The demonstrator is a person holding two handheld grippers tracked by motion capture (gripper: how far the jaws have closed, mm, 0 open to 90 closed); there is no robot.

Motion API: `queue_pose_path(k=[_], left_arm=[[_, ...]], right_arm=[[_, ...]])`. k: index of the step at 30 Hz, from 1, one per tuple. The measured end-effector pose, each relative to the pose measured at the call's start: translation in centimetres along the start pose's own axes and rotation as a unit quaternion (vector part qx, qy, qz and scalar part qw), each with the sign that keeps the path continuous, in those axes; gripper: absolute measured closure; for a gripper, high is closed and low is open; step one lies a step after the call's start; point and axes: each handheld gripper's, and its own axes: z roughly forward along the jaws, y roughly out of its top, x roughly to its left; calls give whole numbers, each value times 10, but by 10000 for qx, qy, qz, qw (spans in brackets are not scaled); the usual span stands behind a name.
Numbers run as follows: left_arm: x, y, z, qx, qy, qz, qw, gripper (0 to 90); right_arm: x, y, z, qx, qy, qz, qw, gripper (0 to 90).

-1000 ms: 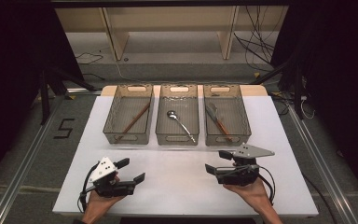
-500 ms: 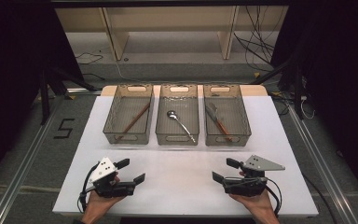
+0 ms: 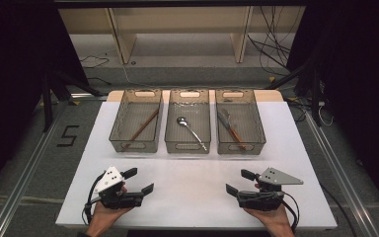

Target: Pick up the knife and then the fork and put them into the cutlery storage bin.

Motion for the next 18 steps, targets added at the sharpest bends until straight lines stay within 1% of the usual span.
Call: queue_pose_path(k=[8,18], left_arm=[[0,0,0,-2,0,-2,10000,153],[0,0,0,-1,8,3,10000,153]], right_arm=[[-1,0,-1,-66,-8,6,10000,215],[0,0,-1,-72,7,-9,10000,212]])
